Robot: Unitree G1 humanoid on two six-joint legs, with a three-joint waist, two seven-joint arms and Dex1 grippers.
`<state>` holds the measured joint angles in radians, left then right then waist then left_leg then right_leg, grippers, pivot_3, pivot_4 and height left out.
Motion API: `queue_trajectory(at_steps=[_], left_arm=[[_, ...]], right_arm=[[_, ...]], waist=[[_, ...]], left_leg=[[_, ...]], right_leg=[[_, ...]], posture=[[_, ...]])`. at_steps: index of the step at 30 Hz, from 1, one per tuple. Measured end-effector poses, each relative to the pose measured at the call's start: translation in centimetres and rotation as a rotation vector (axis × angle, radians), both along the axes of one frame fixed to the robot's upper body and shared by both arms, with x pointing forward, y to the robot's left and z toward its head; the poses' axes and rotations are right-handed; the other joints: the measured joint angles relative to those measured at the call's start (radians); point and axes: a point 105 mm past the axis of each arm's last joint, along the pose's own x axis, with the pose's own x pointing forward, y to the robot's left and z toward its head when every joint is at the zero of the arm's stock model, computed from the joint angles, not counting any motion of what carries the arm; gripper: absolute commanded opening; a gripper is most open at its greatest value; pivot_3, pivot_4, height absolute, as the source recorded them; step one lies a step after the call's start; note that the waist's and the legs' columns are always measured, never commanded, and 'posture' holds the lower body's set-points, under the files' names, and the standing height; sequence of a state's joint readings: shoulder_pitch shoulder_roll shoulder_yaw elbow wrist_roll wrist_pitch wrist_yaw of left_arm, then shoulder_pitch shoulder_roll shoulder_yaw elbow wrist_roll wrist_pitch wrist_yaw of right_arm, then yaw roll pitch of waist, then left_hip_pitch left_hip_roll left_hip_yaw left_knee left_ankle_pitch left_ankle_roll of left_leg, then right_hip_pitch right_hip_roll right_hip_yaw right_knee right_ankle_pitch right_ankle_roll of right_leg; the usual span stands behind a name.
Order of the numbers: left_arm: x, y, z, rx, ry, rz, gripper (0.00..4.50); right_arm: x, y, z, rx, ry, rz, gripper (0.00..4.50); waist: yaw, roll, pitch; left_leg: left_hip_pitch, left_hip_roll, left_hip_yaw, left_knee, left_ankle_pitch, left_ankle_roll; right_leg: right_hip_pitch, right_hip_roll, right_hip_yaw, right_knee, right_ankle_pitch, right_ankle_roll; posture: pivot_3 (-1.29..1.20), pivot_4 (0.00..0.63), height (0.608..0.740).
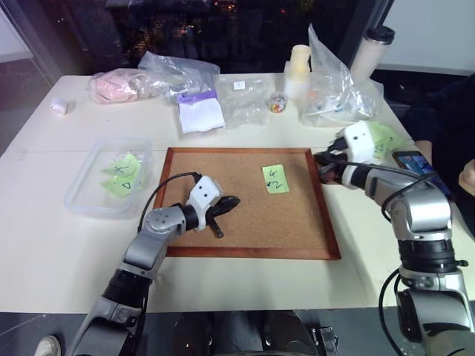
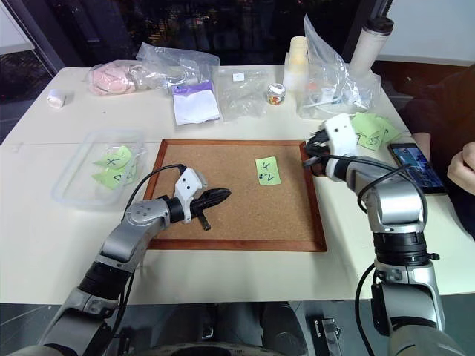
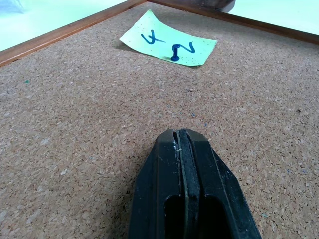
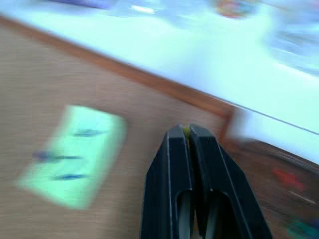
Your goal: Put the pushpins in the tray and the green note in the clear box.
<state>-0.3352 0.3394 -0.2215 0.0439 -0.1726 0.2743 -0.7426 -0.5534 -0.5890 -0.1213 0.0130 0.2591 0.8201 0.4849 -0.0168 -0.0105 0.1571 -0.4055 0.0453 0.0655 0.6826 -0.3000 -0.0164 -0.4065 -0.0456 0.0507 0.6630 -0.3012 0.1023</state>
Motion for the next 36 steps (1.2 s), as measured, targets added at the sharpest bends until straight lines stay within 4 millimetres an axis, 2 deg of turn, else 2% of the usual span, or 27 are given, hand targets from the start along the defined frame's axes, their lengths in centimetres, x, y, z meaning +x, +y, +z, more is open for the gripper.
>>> queue_trajectory(at_steps=[2,6,7,9,15,20,24,27,30,33,36], left_arm=[[0.0,0.0,0.0,0.000,0.001,-0.001,0.00],[0.0,0.0,-0.1,0.000,0.001,-0.002,0.00],[0.0,0.0,-0.1,0.000,0.001,-0.002,0.00],[0.0,0.0,0.0,0.000,0.000,-0.001,0.00],[0.0,0.1,0.0,-0.001,-0.002,0.004,0.00],[0.0,0.1,0.0,0.000,-0.004,0.006,0.00],[0.0,0.1,0.0,0.001,-0.003,0.006,0.00],[0.0,0.1,0.0,0.001,-0.002,0.005,0.00],[0.0,0.1,0.0,0.002,-0.002,0.001,0.00],[0.1,0.1,0.0,0.002,-0.002,-0.001,0.00],[0.1,0.1,0.0,0.002,-0.002,0.000,0.00]], right_arm=[[0.3,-1.5,-0.8,0.000,0.021,-0.049,0.04],[0.6,-2.2,-2.3,0.007,0.058,-0.066,0.04],[0.6,-2.3,-2.5,0.011,0.064,-0.068,0.29],[0.7,-2.5,-2.9,0.021,0.074,-0.073,0.91],[0.8,-2.5,-3.2,0.029,0.078,-0.074,3.93],[0.7,-2.0,-2.4,0.020,0.053,-0.057,3.93],[0.2,-0.3,-0.9,0.028,0.022,0.002,3.93],[-0.6,2.9,-0.3,0.043,0.009,0.108,3.93],[-1.5,6.4,-0.7,0.057,0.020,0.207,3.93],[-2.2,9.1,-1.3,0.062,0.034,0.277,3.12],[-2.5,10.7,-2.1,0.062,0.054,0.307,3.12]], waist=[[-0.001,0.000,0.000],[-0.002,0.000,0.000],[-0.002,0.000,0.000],[-0.002,0.000,0.000],[-0.002,0.000,0.000],[-0.002,0.001,0.000],[-0.002,0.001,0.000],[-0.002,0.001,0.000],[-0.001,0.001,0.000],[-0.001,0.001,0.000],[-0.001,0.001,0.000]], left_leg=[[0.000,0.000,0.001,0.000,0.000,0.000],[0.001,0.000,0.001,0.000,0.000,0.000],[0.001,0.000,0.001,0.000,0.000,0.000],[0.001,0.000,0.002,0.000,0.000,0.000],[0.001,0.001,0.002,0.000,0.000,0.000],[0.001,0.001,0.002,0.000,0.000,0.000],[0.001,0.001,0.001,0.000,0.000,0.000],[0.001,0.001,0.001,0.000,0.000,0.000],[0.001,0.001,0.001,0.000,0.000,0.000],[0.001,0.001,0.001,0.000,0.000,0.000],[0.001,0.001,0.001,0.000,0.000,0.000]], right_leg=[[0.000,0.000,0.000,0.000,0.000,0.000],[0.000,0.000,0.001,0.000,0.000,0.000],[0.000,0.000,0.001,0.000,0.000,0.000],[0.000,0.000,0.001,0.000,0.000,0.000],[0.000,0.000,0.001,0.000,0.000,0.000],[0.000,0.000,0.001,0.000,0.000,0.000],[0.000,0.000,0.001,0.000,0.000,0.000],[0.000,0.000,0.001,0.000,0.000,0.000],[0.000,0.000,0.001,0.000,0.000,0.000],[0.000,0.000,0.001,0.000,0.000,0.000],[0.000,0.000,0.001,0.000,0.000,0.000]], posture=[[0.00,0.150,0.740],[0.00,0.150,0.740],[0.00,0.150,0.740],[0.00,0.150,0.740],[0.00,0.150,0.740],[0.00,0.150,0.740],[0.00,0.150,0.740],[0.00,0.150,0.740],[0.00,0.150,0.740],[0.00,0.150,0.740],[0.00,0.150,0.740]])
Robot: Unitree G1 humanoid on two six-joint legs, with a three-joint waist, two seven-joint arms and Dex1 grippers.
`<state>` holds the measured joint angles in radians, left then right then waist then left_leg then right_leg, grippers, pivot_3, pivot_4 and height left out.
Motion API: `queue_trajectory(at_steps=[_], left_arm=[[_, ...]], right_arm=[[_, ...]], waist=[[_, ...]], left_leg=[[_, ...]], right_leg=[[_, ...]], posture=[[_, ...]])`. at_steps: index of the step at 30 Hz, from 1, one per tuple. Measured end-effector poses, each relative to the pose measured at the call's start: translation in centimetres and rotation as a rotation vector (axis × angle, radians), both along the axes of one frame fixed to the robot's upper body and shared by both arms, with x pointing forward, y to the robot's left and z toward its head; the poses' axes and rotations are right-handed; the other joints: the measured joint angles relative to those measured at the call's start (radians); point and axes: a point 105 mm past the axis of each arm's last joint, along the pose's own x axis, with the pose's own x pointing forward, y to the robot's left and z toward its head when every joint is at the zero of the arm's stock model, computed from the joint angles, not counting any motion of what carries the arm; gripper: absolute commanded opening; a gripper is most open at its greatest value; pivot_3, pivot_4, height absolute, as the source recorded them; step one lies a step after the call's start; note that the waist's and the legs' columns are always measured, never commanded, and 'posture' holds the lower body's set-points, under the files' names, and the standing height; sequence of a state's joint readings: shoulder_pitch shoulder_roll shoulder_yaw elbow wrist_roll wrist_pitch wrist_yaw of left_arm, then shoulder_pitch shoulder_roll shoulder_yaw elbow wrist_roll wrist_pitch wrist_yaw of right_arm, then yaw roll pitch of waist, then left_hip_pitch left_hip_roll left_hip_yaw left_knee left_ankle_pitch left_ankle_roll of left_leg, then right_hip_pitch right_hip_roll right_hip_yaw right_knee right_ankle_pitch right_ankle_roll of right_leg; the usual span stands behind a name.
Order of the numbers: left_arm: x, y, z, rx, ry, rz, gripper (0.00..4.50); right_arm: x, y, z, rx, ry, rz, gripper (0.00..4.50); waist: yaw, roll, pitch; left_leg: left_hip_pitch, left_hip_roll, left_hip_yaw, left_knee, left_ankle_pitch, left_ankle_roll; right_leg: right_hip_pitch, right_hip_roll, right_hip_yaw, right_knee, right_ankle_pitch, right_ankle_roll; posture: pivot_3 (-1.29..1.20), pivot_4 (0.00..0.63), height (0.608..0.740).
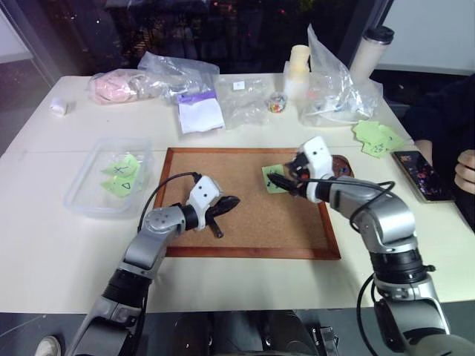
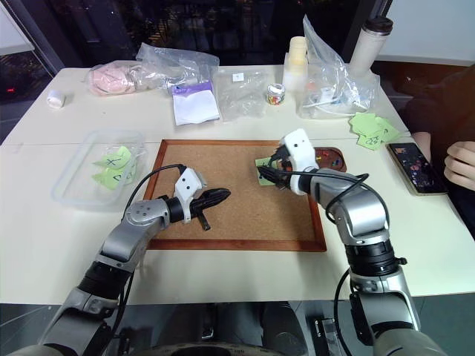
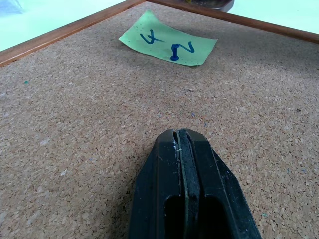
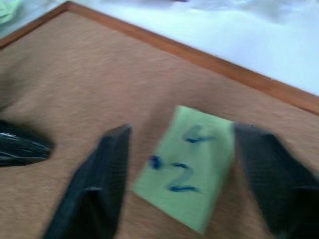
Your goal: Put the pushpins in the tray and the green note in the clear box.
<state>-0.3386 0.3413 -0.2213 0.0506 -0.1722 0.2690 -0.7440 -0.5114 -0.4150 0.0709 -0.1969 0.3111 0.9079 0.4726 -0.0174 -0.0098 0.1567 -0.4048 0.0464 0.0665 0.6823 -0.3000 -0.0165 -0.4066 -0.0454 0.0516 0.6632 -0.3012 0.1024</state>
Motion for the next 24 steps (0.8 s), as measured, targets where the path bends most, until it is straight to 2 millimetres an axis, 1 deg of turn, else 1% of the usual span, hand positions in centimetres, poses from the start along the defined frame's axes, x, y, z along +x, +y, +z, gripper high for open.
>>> queue_trajectory(at_steps=[4,7,14,15,16,17,19,20,21,24], left_arm=[[0.0,0.0,0.0,0.000,-0.001,0.002,0.00],[0.1,0.0,0.0,0.000,-0.002,0.003,0.00],[0.1,0.0,0.0,-0.002,-0.004,0.005,0.00],[0.0,0.0,0.0,-0.003,-0.007,0.005,0.00],[0.0,0.0,0.0,-0.003,-0.009,0.005,0.00],[0.0,0.1,0.0,-0.003,-0.009,0.006,0.00],[0.0,0.1,0.0,-0.002,-0.010,0.007,0.00],[0.0,0.1,0.0,-0.002,-0.011,0.007,0.00],[0.0,0.1,0.0,-0.002,-0.011,0.008,0.00],[0.0,0.1,0.0,-0.002,-0.011,0.009,0.00]], right_arm=[[-0.1,1.0,-0.7,-0.011,0.010,0.013,3.12],[-0.4,1.7,-1.7,-0.021,0.028,0.034,3.12],[0.0,1.2,-3.3,-0.023,0.069,0.016,3.12],[0.1,1.0,-3.4,-0.021,0.065,0.012,2.57],[0.2,0.9,-3.4,-0.020,0.063,0.009,2.26],[0.3,0.8,-3.4,-0.020,0.062,0.005,1.78],[0.3,0.7,-3.4,-0.021,0.062,0.005,0.75],[0.3,0.7,-3.4,-0.023,0.061,0.002,0.14],[0.4,0.4,-3.3,-0.022,0.060,-0.004,0.02],[0.3,0.4,-3.3,-0.021,0.064,-0.004,0.02]], waist=[[0.000,0.000,0.000],[0.000,0.000,0.000],[0.001,0.000,0.000],[0.000,0.000,0.000],[0.000,0.000,0.000],[0.000,0.000,0.000],[-0.002,0.000,0.000],[-0.002,0.000,0.000],[-0.002,0.000,0.000],[-0.001,0.000,0.000]], left_leg=[[0.000,0.000,0.000,0.000,0.000,0.000],[0.000,0.000,0.000,0.000,0.000,0.000],[0.000,0.000,0.000,0.000,0.000,0.000],[0.000,0.000,0.000,0.000,0.000,0.000],[0.000,0.000,0.000,0.000,0.000,0.000],[0.000,0.000,0.000,0.000,0.000,0.000],[0.000,0.000,0.000,0.000,0.000,0.000],[0.000,0.000,0.000,0.000,0.000,0.000],[0.000,0.000,0.000,0.000,0.000,0.000],[0.000,0.000,0.000,0.000,0.000,0.000]], right_leg=[[0.000,0.000,0.000,0.000,0.000,0.000],[0.000,0.000,0.000,0.000,0.000,0.000],[0.000,0.000,0.000,0.000,0.000,0.000],[0.000,0.000,0.000,0.000,0.000,0.000],[0.000,0.000,0.000,0.000,0.000,0.000],[0.000,0.000,0.000,0.000,0.000,0.000],[0.000,0.000,0.000,0.000,0.000,0.000],[0.000,0.000,0.000,0.000,0.000,0.000],[0.000,0.000,0.000,0.000,0.000,0.000],[0.000,0.000,0.000,0.000,0.000,0.000]], posture=[[0.00,0.150,0.740],[0.00,0.150,0.740],[0.00,0.150,0.740],[0.00,0.150,0.740],[0.00,0.150,0.740],[0.00,0.150,0.740],[0.00,0.150,0.740],[0.00,0.150,0.740],[0.00,0.150,0.740],[0.00,0.150,0.740]])
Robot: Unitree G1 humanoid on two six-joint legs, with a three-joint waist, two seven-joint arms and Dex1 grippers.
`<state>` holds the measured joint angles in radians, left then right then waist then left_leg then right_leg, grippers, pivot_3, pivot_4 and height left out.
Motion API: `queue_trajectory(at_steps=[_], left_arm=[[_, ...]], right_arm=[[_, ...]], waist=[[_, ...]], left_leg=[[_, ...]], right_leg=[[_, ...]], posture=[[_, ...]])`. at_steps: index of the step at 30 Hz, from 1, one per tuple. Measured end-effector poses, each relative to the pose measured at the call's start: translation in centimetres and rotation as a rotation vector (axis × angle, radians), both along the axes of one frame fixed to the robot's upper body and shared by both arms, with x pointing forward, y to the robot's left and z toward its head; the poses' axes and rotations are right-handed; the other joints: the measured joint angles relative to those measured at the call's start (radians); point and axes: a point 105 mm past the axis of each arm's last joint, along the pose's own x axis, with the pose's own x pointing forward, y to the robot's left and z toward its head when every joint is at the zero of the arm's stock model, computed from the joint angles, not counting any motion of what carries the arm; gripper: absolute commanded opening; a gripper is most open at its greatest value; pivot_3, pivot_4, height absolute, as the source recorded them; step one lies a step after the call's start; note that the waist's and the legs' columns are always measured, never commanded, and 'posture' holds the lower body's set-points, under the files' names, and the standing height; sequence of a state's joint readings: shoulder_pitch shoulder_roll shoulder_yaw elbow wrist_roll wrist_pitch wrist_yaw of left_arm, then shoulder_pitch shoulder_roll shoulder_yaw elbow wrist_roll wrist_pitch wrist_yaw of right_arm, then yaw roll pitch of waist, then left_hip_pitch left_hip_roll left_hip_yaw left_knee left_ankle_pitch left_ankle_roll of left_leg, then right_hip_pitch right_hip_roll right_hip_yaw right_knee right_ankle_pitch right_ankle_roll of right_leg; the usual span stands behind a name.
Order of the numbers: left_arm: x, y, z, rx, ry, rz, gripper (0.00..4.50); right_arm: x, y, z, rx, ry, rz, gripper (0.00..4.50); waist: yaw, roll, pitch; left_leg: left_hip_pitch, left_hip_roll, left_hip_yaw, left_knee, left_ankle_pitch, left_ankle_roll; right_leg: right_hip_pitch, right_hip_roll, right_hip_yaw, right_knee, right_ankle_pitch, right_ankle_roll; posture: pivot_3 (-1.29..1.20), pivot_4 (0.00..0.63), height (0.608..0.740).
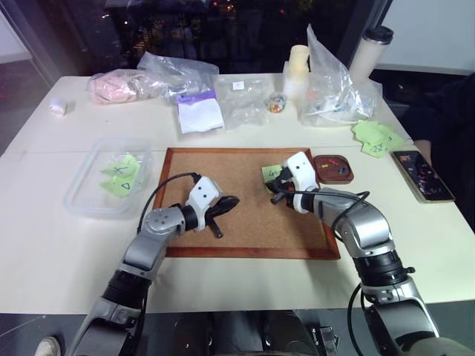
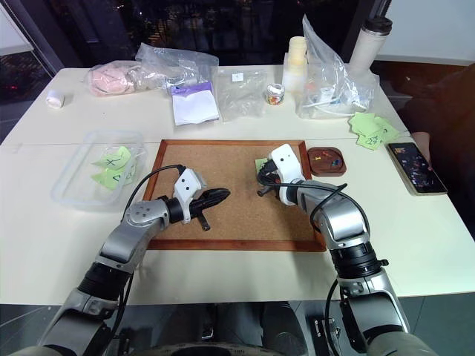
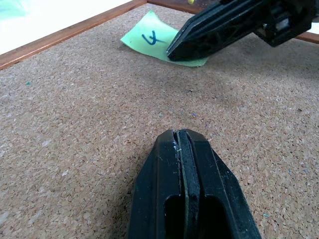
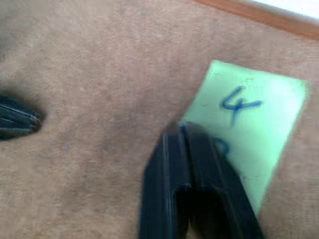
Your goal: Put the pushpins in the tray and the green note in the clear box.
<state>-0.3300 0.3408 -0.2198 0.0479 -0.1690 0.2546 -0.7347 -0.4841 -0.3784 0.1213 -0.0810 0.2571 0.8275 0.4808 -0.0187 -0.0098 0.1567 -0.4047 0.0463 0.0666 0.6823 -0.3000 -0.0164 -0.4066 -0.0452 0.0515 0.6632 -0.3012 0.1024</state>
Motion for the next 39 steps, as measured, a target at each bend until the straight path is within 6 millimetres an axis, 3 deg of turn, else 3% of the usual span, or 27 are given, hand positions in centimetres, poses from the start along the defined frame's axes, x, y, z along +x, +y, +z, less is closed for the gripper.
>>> queue_trajectory(at_steps=[4,10,17,21,24,26,31,35,39], left_arm=[[0.0,-0.1,0.0,-0.002,-0.001,-0.004,0.00],[0.0,-0.1,0.0,-0.001,0.002,-0.004,0.00],[0.0,0.0,0.7,-0.075,0.056,-0.015,0.00],[0.3,-0.8,2.8,-0.295,0.170,-0.011,0.00],[1.2,-1.9,6.1,-0.477,0.189,-0.006,0.95],[1.5,-2.3,7.3,-0.541,0.212,-0.007,1.89],[2.0,-3.0,8.1,-0.641,0.309,0.013,4.18],[2.3,-3.6,8.9,-0.679,0.367,-0.001,4.18],[2.0,-4.6,7.9,-0.696,0.482,-0.015,4.18]], right_arm=[[-0.4,-0.1,0.9,-0.016,-0.015,0.007,0.02],[-1.2,0.6,4.9,-0.007,-0.121,0.066,0.02],[-2.4,0.0,5.7,-0.066,-0.133,0.103,0.02],[-4.0,-0.3,5.7,-0.136,-0.139,0.153,0.02],[-5.4,0.2,6.0,-0.177,-0.162,0.209,0.00],[-5.9,0.6,6.3,-0.187,-0.175,0.235,0.00],[-6.1,0.5,6.5,-0.205,-0.183,0.241,0.00],[-6.3,0.7,6.9,-0.209,-0.201,0.253,0.00],[-6.4,0.9,7.3,-0.213,-0.220,0.261,0.00]], waist=[[0.002,0.000,0.000],[0.001,0.000,0.000],[0.001,0.000,0.000],[0.005,-0.003,0.002],[0.007,-0.004,0.002],[0.005,-0.004,0.002],[0.003,-0.004,0.003],[0.005,-0.004,0.003],[0.005,-0.004,0.003]], left_leg=[[-0.001,0.000,0.000,0.000,0.000,0.000],[0.000,0.000,-0.001,0.000,0.000,0.000],[-0.002,0.000,-0.001,0.000,0.000,0.000],[-0.005,0.000,-0.004,0.001,0.000,0.000],[-0.005,0.000,-0.005,0.001,0.000,0.000],[-0.005,-0.002,-0.005,0.001,0.000,0.000],[-0.005,-0.002,-0.007,0.001,0.000,0.000],[-0.005,-0.003,-0.007,0.001,0.000,0.000],[-0.005,-0.003,-0.007,0.001,0.000,0.000]], right_leg=[[-0.001,0.000,0.000,0.000,0.000,0.000],[0.000,0.000,0.000,0.000,0.000,0.000],[-0.001,0.000,0.000,0.000,0.000,0.000],[-0.003,-0.001,-0.002,-0.001,0.000,0.000],[-0.002,-0.002,-0.002,-0.001,0.000,0.000],[-0.002,-0.001,-0.002,-0.001,0.000,0.000],[-0.002,0.000,-0.003,-0.001,0.000,0.000],[-0.002,-0.001,-0.003,-0.002,0.000,0.000],[-0.002,-0.001,-0.003,-0.002,0.000,0.000]], posture=[[0.00,0.150,0.740],[0.00,0.150,0.740],[0.00,0.150,0.740],[0.00,0.150,0.740],[0.00,0.150,0.740],[0.00,0.150,0.740],[0.00,0.150,0.740],[0.00,0.150,0.740],[0.00,0.150,0.740]])
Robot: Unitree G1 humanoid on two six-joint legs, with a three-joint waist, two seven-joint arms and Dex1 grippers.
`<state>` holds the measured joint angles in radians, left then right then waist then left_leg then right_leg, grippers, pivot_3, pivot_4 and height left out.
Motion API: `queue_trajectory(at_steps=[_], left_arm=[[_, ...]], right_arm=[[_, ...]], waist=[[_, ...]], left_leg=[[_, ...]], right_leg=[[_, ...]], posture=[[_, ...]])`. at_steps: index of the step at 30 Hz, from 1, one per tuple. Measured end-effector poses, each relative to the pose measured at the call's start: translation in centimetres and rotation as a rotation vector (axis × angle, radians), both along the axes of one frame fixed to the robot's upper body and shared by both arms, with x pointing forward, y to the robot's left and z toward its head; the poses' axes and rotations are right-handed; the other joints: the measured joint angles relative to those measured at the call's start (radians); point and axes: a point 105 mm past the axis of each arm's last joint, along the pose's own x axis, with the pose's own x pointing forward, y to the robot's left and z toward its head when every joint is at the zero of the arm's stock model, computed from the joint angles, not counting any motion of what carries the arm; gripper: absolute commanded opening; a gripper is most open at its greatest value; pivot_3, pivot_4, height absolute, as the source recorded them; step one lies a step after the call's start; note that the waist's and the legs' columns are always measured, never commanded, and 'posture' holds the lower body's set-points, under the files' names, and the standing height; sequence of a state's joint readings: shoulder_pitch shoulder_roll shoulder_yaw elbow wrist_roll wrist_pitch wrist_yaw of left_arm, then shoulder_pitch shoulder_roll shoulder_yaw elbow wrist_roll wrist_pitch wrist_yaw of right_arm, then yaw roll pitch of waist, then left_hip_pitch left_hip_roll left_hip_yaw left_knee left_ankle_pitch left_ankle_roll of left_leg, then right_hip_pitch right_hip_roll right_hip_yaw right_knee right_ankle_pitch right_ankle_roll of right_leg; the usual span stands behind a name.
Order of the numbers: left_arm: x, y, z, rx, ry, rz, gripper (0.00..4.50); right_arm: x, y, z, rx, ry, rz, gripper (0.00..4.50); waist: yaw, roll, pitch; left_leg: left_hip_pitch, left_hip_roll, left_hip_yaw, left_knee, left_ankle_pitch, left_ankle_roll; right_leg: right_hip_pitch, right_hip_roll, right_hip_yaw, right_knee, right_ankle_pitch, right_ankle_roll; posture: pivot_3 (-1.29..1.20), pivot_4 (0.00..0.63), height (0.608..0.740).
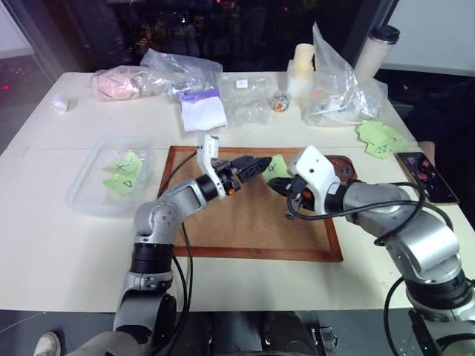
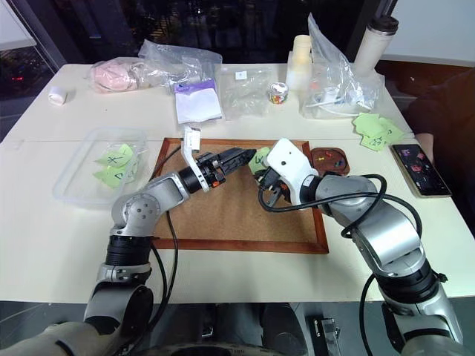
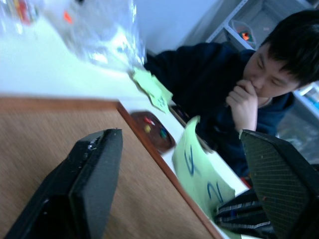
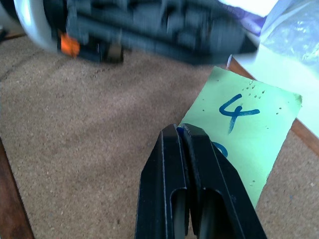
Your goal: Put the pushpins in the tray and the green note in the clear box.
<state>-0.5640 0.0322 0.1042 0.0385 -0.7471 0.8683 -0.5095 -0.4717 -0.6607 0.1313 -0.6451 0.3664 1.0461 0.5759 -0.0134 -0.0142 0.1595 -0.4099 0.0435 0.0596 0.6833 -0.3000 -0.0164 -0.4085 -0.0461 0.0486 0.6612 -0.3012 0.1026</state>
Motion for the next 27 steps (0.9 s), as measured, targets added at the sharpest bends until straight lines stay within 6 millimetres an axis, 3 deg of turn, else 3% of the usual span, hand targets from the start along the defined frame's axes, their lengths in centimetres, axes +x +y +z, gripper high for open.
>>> queue_trajectory(at_steps=[4,5,7,14,21,27], left_arm=[[-0.3,-1.0,-0.6,-0.024,0.078,-0.033,4.18],[-0.4,-1.1,-0.7,-0.026,0.088,-0.039,3.94],[-0.3,-1.2,-0.8,-0.041,0.106,-0.043,3.32],[-0.1,-1.0,-0.4,-0.060,0.104,-0.038,0.03],[0.0,-0.8,-0.5,-0.035,0.088,-0.028,0.03],[0.6,-0.3,-1.3,0.041,0.025,0.013,0.03]], right_arm=[[-0.4,0.2,0.3,-0.013,-0.014,0.017,0.00],[-0.5,0.2,0.3,-0.017,-0.014,0.016,0.00],[-0.5,0.2,0.3,-0.021,-0.012,0.016,0.00],[-0.6,0.1,0.3,-0.027,-0.012,0.016,0.00],[-0.4,0.0,0.9,-0.021,-0.021,0.008,0.00],[0.2,-1.3,4.3,0.066,-0.080,-0.044,0.00]], waist=[[0.000,0.000,0.000],[0.000,0.000,0.000],[0.000,0.000,0.000],[0.000,0.000,0.000],[0.000,0.000,0.000],[0.001,0.000,0.000]], left_leg=[[0.000,0.000,0.000,0.000,0.000,0.000],[0.000,0.000,0.000,0.000,0.000,0.000],[0.000,0.000,0.000,0.000,0.000,0.000],[0.000,0.000,0.000,0.000,0.000,0.000],[0.000,0.000,0.000,0.000,0.000,0.000],[0.000,0.000,0.000,0.000,0.000,0.000]], right_leg=[[0.000,0.000,0.000,0.000,0.000,0.000],[0.000,0.000,0.000,0.000,0.000,0.000],[0.000,0.000,0.000,0.000,0.000,0.000],[0.000,0.000,0.000,0.000,0.000,0.000],[0.000,0.000,0.000,0.000,0.000,0.000],[0.000,0.000,0.000,0.000,0.000,0.000]], posture=[[0.00,0.150,0.740],[0.00,0.150,0.740],[0.00,0.150,0.740],[0.00,0.150,0.740],[0.00,0.150,0.740],[0.00,0.150,0.740]])
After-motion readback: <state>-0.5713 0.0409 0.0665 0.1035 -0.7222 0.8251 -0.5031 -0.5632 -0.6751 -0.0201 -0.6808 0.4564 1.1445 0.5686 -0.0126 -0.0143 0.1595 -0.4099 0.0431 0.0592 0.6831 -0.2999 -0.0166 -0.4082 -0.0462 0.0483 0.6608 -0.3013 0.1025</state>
